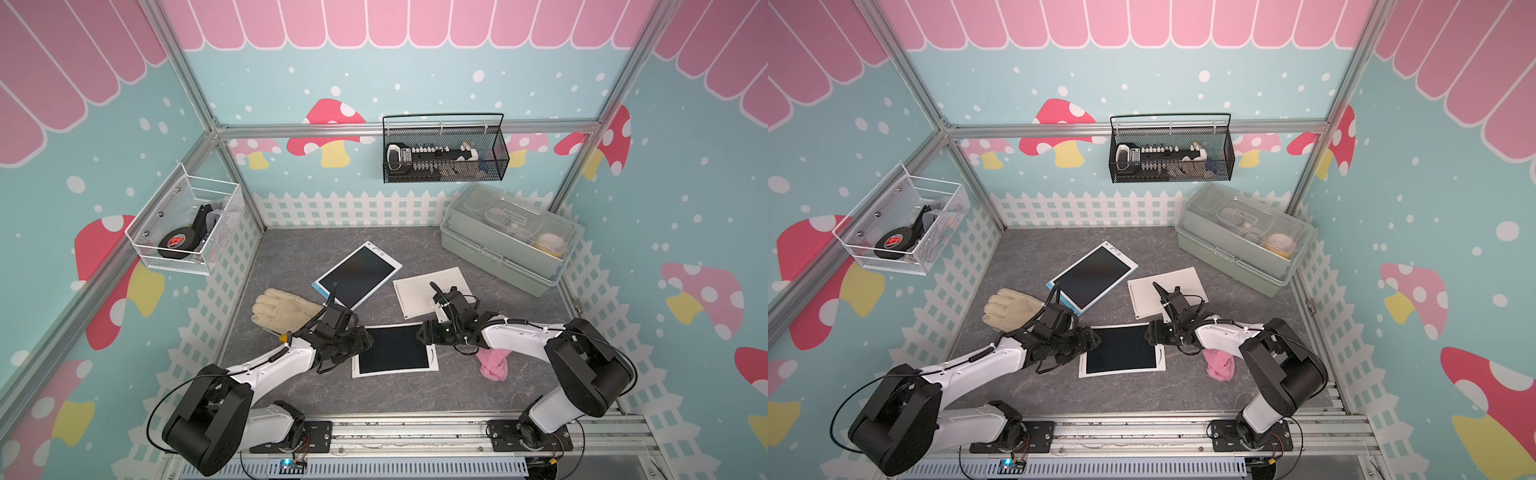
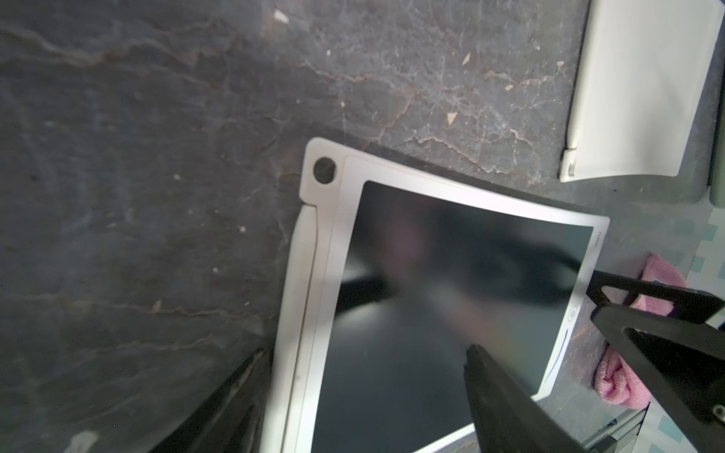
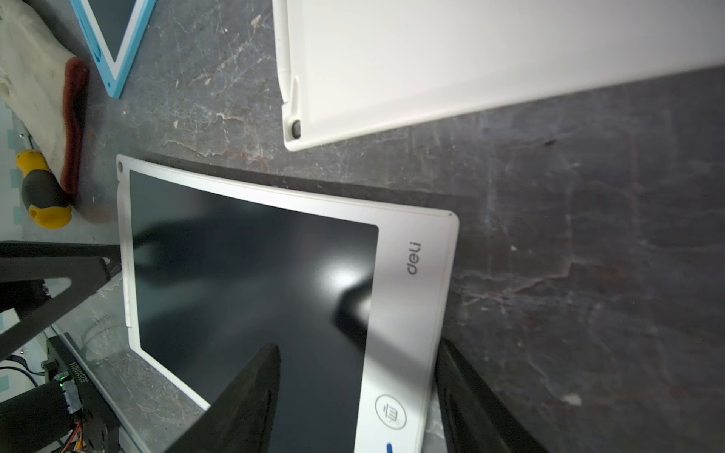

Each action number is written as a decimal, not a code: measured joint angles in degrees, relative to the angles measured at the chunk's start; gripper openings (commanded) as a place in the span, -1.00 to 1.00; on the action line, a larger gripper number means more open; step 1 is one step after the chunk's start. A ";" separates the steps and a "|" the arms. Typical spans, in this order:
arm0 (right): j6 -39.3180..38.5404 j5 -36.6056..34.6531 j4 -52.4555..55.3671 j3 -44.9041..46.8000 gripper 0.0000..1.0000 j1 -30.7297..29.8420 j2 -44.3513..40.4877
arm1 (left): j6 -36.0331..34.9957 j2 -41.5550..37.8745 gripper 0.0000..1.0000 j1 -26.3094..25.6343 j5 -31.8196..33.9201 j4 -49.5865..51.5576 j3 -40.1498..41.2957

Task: Wipe the drawing tablet
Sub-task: Pick up the cleaning item at the center of the board.

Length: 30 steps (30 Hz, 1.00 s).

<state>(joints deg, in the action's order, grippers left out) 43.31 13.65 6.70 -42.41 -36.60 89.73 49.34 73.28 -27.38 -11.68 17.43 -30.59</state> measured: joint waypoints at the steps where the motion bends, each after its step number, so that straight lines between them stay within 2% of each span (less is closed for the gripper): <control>1: -0.04 -1.49 1.95 0.00 0.32 -0.22 -0.79 | 0.02 0.22 0.58 -0.04 0.11 0.17 -0.31; 7: 1.07 -17.07 17.81 -0.61 0.46 -0.13 -10.99 | 0.17 -0.63 0.60 -0.15 2.10 4.76 -2.05; 11: 5.25 -30.29 27.45 -2.54 0.48 0.57 -18.14 | 0.17 -2.23 0.59 -0.26 3.04 8.04 -4.07; 14: 10.40 -37.46 33.79 -2.14 0.40 2.51 -21.77 | 0.33 -3.76 0.59 -0.83 3.19 9.55 -4.68; 17: 14.01 -39.58 36.59 1.42 0.30 6.78 -24.04 | 0.83 -4.52 0.59 -1.77 3.15 10.62 -5.01; 21: 14.53 -36.68 34.53 8.15 -0.06 13.57 -23.76 | 1.51 -4.50 0.57 -3.58 3.15 11.08 -5.35; 25: 13.27 -33.03 29.77 9.40 -0.19 15.67 -18.93 | 1.79 -4.24 0.51 -4.33 3.41 12.41 -5.40; 26: 12.79 -32.46 28.22 9.33 -0.32 15.74 -17.44 | 1.84 -4.04 0.48 -4.31 3.74 13.03 -5.49; 28: 12.11 -31.61 26.82 8.83 -0.87 15.96 -16.02 | 1.62 -3.56 0.40 -4.31 4.55 14.60 -5.88; 29: 11.52 -30.93 25.97 8.70 -1.00 15.98 -15.65 | 1.40 -3.08 0.35 -4.31 4.90 15.58 -6.34; 30: 10.99 -30.82 25.57 8.55 -1.00 15.91 -15.54 | 1.16 -2.60 0.30 -4.31 5.27 16.26 -6.80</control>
<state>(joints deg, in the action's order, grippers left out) 54.30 -17.17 32.27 -33.87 -20.69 74.19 50.50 70.67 -31.68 -6.42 33.69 -37.39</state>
